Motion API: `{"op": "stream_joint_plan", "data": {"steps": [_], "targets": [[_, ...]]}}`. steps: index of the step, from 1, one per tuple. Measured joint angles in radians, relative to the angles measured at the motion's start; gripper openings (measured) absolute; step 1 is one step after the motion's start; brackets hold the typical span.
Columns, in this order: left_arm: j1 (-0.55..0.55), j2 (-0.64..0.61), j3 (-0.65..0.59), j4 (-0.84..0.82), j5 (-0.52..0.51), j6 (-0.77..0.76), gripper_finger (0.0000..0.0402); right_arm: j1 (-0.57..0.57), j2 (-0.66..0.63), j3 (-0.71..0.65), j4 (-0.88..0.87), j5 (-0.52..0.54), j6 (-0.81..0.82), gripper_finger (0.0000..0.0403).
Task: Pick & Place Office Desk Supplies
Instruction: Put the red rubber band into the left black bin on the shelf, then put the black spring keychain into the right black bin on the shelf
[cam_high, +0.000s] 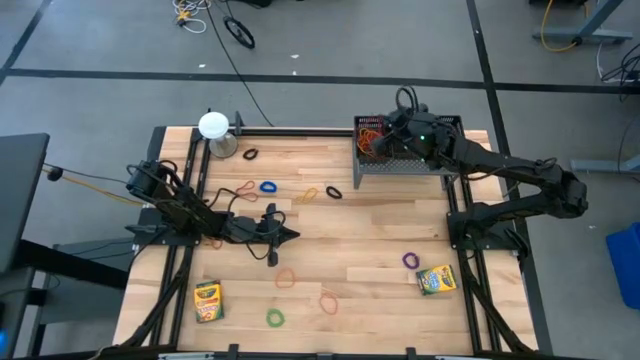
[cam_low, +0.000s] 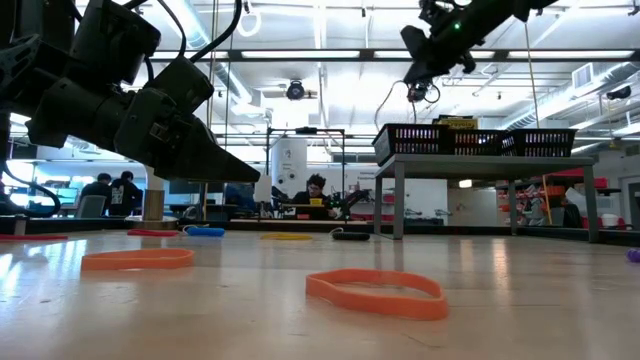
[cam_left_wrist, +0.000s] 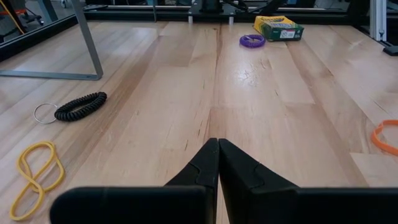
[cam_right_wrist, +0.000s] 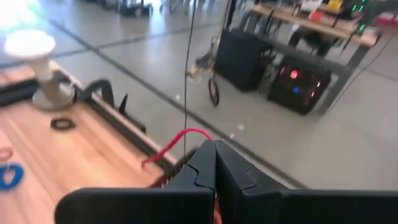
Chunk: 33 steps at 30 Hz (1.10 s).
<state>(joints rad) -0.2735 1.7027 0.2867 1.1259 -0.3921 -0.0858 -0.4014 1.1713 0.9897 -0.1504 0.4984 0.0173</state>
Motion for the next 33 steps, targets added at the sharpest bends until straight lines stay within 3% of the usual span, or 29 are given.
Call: {"op": "stream_joint_plan", "data": {"steps": [8, 19, 24, 29, 33], "targets": [[0.000, 0.000, 0.000, 0.000, 0.000, 0.000, 0.0018, -0.002, 0.009, 0.000, -0.114, -0.006, 0.031, 0.0017], [0.000, 0.000, 0.000, -0.009, 0.014, 0.000, 0.0018, -0.007, 0.127, 0.000, -0.124, -0.006, 0.014, 0.0115], [0.000, 0.000, 0.000, -0.010, 0.034, -0.002, 0.0018, 0.004, 0.089, 0.017, -0.183, -0.010, -0.045, 0.0145], [-0.002, 0.000, 0.000, -0.085, 0.085, -0.057, 0.0018, 0.087, -0.009, 0.023, -0.266, -0.100, -0.060, 0.0111], [-0.002, 0.000, 0.000, -0.151, 0.128, -0.140, 0.0018, 0.181, -0.077, -0.102, -0.191, -0.182, -0.089, 0.0050]]}}
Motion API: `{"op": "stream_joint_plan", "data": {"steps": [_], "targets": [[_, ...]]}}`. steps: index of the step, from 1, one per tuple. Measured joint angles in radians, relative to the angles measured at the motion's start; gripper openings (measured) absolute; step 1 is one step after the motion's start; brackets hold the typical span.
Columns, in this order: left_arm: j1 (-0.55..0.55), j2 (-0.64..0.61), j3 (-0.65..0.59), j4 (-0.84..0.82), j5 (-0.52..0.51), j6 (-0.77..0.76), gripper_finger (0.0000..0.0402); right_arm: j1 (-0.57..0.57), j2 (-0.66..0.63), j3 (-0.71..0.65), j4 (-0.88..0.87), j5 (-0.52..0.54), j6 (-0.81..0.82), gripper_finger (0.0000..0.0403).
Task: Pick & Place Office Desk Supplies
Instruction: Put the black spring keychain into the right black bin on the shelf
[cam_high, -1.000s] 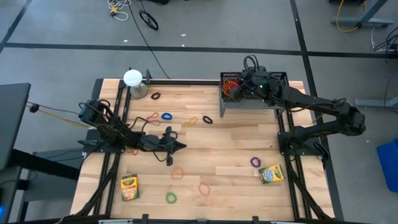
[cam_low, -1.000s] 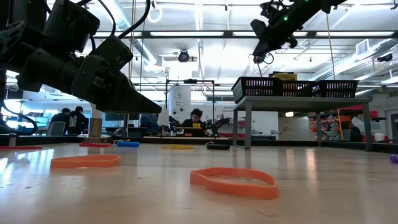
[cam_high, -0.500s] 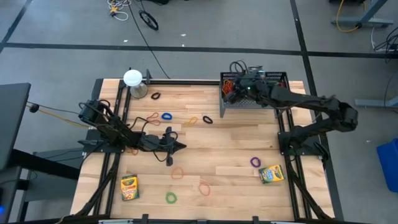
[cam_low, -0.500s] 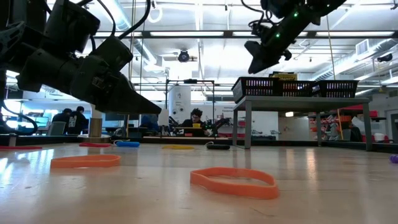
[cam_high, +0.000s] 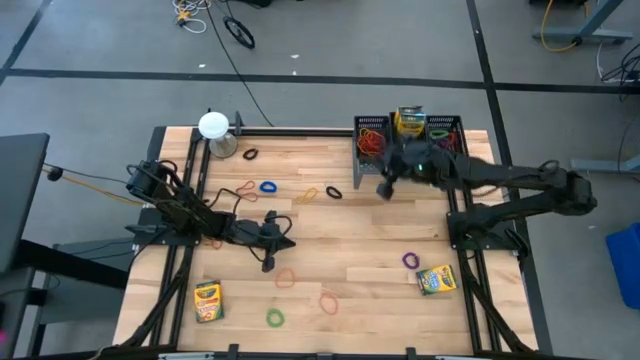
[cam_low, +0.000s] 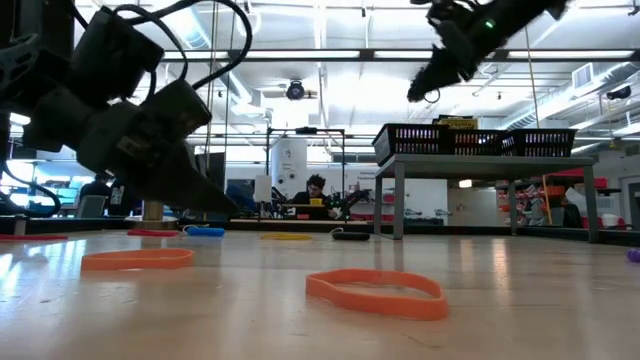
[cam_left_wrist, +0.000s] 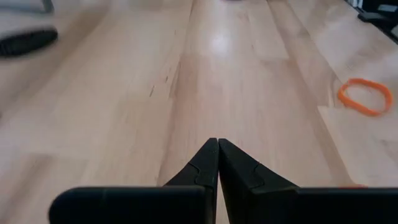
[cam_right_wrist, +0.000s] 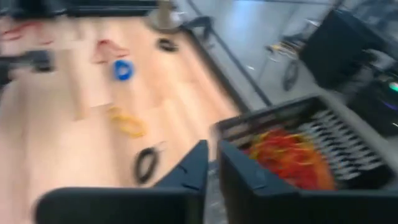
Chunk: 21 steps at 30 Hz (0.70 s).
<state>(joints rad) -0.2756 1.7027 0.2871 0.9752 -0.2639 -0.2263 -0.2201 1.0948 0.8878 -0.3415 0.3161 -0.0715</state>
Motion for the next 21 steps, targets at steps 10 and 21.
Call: {"op": "stream_joint_plan", "data": {"steps": [10, 21], "targets": [[0.001, 0.000, 0.042, -0.006, 0.075, 0.036, 0.0008, 0.281, -0.063, -0.333, 0.355, 0.072, 0.014, 0.0020], [-0.007, 0.000, 0.156, -0.077, 0.121, 0.152, 0.0017, 0.493, -0.062, -0.451, 0.466, 0.084, 0.014, 0.0012]]}}
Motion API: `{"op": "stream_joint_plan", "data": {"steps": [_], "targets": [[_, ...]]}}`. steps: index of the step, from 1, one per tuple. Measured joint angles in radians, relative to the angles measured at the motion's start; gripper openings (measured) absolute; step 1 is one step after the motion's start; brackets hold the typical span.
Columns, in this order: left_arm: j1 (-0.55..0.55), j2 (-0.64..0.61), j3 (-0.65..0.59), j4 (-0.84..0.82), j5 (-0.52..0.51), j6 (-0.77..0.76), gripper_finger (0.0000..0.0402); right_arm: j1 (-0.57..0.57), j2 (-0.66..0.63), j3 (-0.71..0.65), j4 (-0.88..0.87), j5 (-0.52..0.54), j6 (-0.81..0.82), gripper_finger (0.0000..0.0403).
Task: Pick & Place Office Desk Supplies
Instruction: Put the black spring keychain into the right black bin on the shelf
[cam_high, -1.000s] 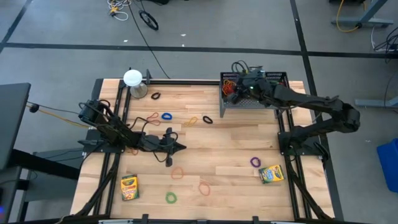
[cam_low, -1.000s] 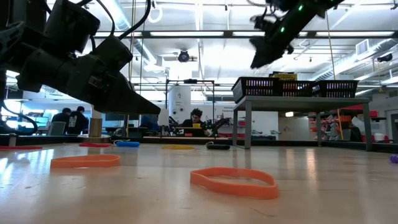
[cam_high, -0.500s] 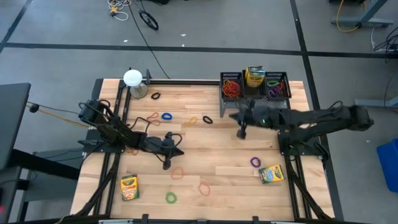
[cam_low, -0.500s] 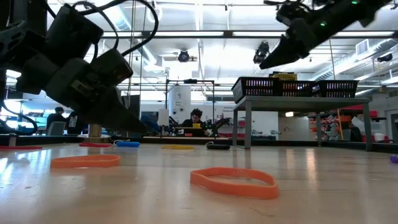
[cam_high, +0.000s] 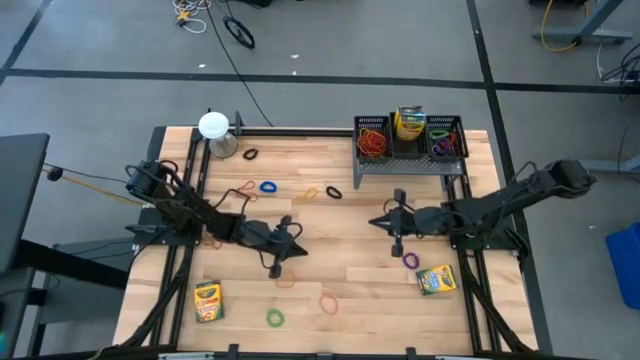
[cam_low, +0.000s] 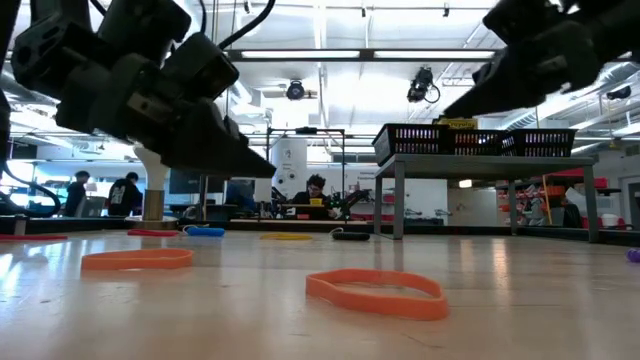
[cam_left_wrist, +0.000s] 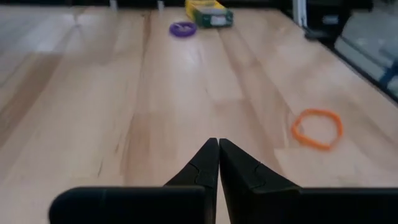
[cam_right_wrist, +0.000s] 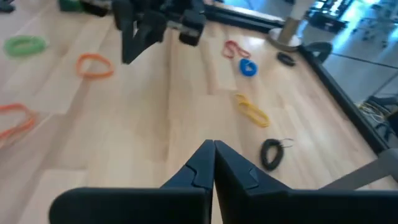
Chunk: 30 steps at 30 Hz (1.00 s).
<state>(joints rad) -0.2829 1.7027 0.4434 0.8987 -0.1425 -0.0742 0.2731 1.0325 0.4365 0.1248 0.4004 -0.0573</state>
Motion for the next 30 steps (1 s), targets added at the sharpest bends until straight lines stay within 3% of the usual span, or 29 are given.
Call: {"op": "stream_joint_plan", "data": {"steps": [8, 18, 23, 30], "targets": [[-0.021, 0.000, -0.001, -0.150, -0.066, 0.024, 0.0005, 0.034, 0.000, -0.021, -0.023, 0.000, -0.002, 0.0030], [-0.140, -0.003, 0.008, -0.231, -0.078, -0.143, 0.0027, 0.033, 0.000, -0.021, -0.022, 0.001, -0.008, 0.0027], [-0.217, -0.003, 0.103, -0.421, -0.194, -0.159, 0.0024, 0.033, 0.000, -0.021, -0.022, 0.001, -0.008, 0.0027], [-0.268, -0.003, 0.345, -0.868, -0.174, -0.311, 0.0012, 0.033, 0.000, -0.021, -0.022, 0.001, -0.011, 0.0027]]}}
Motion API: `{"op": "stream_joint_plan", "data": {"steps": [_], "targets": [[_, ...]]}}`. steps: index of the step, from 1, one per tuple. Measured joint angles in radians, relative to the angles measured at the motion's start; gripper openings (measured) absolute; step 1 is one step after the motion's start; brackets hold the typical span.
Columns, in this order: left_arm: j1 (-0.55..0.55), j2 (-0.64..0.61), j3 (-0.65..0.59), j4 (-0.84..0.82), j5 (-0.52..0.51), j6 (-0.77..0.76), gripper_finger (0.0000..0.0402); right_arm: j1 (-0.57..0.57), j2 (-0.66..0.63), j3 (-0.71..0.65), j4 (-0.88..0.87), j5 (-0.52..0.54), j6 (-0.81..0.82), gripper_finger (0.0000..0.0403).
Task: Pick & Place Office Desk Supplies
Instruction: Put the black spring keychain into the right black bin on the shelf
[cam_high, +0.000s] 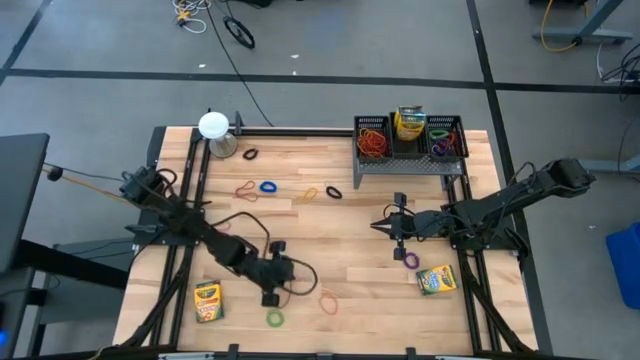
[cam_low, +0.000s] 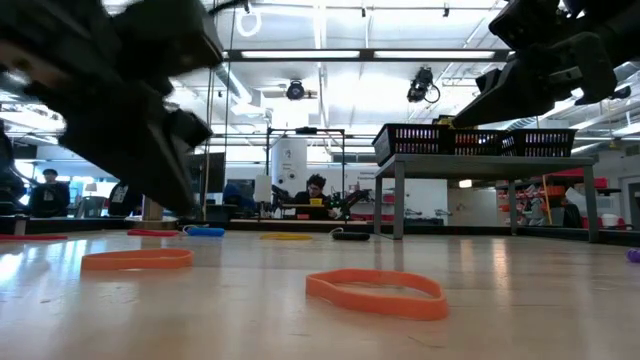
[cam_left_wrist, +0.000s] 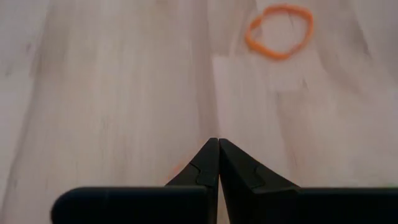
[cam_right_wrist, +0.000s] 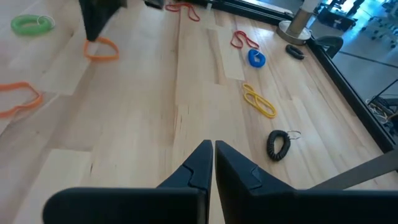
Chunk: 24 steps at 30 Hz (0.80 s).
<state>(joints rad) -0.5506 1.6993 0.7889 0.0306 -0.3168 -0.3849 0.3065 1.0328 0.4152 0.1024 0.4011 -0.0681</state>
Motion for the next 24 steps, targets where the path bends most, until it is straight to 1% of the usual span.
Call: {"op": "stream_joint_plan", "data": {"steps": [3, 7, 10, 12, 14, 16, 20, 24], "targets": [[-0.030, 0.000, 0.099, -0.199, -0.010, -0.048, 0.0016, -0.001, 0.000, 0.000, 0.000, 0.000, -0.022, 0.0027], [-0.060, 0.000, 0.194, -0.434, -0.055, -0.145, 0.0038, -0.001, 0.000, 0.000, 0.000, 0.001, -0.091, 0.0027], [-0.057, -0.001, 0.229, -0.589, -0.098, -0.218, 0.0057, -0.001, 0.000, 0.000, 0.000, 0.001, -0.102, 0.0027], [-0.049, -0.001, 0.226, -0.655, -0.114, -0.207, 0.0062, -0.001, 0.000, 0.000, 0.000, 0.001, -0.102, 0.0027], [-0.030, -0.001, 0.211, -0.694, -0.107, -0.174, 0.0059, -0.001, 0.000, 0.000, 0.000, 0.001, -0.102, 0.0027], [0.006, -0.001, 0.181, -0.712, -0.075, -0.151, 0.0049, -0.001, 0.000, 0.000, 0.000, 0.001, -0.102, 0.0027], [0.091, -0.006, 0.118, -0.678, -0.005, -0.084, 0.0013, -0.001, 0.000, 0.000, -0.001, 0.000, -0.102, 0.0027], [0.168, -0.046, 0.074, -0.623, 0.042, 0.007, 0.0007, -0.001, 0.000, 0.000, -0.001, 0.000, -0.102, 0.0027]]}}
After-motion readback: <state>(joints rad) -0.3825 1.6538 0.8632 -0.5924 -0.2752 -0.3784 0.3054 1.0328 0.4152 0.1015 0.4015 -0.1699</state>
